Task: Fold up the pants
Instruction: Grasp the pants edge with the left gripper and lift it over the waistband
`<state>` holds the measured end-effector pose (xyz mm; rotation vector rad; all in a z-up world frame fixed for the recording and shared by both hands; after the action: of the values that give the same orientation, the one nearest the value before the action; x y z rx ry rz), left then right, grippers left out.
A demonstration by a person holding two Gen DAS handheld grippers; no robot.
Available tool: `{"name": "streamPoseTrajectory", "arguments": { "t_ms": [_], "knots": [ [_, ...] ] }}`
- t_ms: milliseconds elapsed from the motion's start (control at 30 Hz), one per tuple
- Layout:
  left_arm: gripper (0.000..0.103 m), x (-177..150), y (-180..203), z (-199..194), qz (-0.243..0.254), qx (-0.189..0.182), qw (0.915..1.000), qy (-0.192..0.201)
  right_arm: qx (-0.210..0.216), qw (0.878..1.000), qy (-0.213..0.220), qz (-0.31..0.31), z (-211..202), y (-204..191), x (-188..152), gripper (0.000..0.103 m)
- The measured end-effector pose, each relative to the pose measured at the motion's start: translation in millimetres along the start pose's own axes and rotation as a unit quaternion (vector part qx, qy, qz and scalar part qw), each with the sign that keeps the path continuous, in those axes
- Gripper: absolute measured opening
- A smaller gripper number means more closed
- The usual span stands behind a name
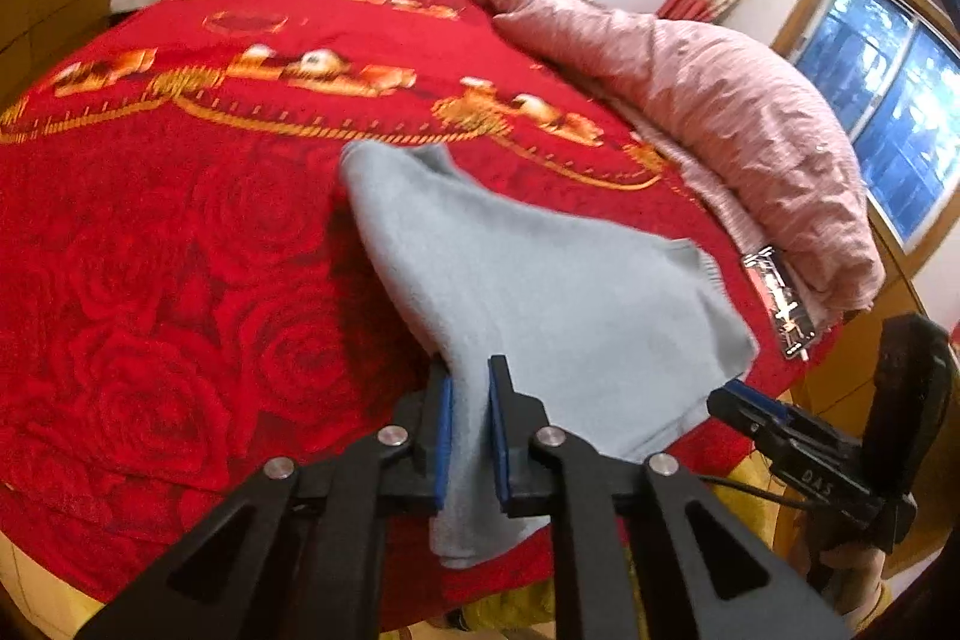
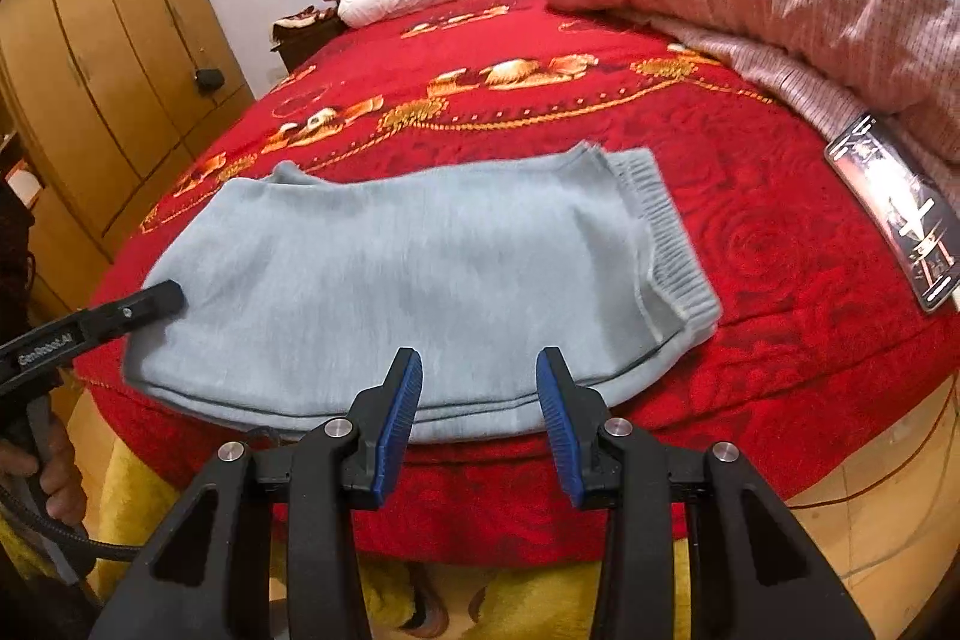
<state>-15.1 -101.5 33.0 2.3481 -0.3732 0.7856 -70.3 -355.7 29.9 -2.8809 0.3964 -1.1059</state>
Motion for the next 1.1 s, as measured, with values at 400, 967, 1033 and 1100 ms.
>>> {"name": "streamPoseTrajectory", "arguments": {
  "t_ms": [400,967,1033,1100],
  "knots": [
    [0.010,27,50,-18,0.058,-0.036,0.9974,0.024,-0.001,0.999,0.031,-0.014,-38,21,15,0.041],
    [0.010,46,141,35,0.158,-0.043,0.9864,-0.017,-0.014,0.998,0.058,-0.004,-63,73,15,0.041],
    [0.010,46,149,48,0.166,-0.041,0.9849,-0.027,-0.019,0.998,0.054,-0.005,-59,78,13,0.041],
    [0.010,46,158,65,0.176,-0.036,0.9828,-0.042,-0.020,0.998,0.051,-0.002,-56,82,12,0.041]
  ]
}}
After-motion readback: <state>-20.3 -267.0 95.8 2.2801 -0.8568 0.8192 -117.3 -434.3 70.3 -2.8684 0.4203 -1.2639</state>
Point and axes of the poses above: each gripper's, at about its wrist camera, not at the fingertips, and z roughly the way its jaws point, y to its right, x to its top, the point moved 3 cm from there along z, roughly the way its jaws point, and after that the axes turned 11 degrees about -x, right-handed, at the moved point
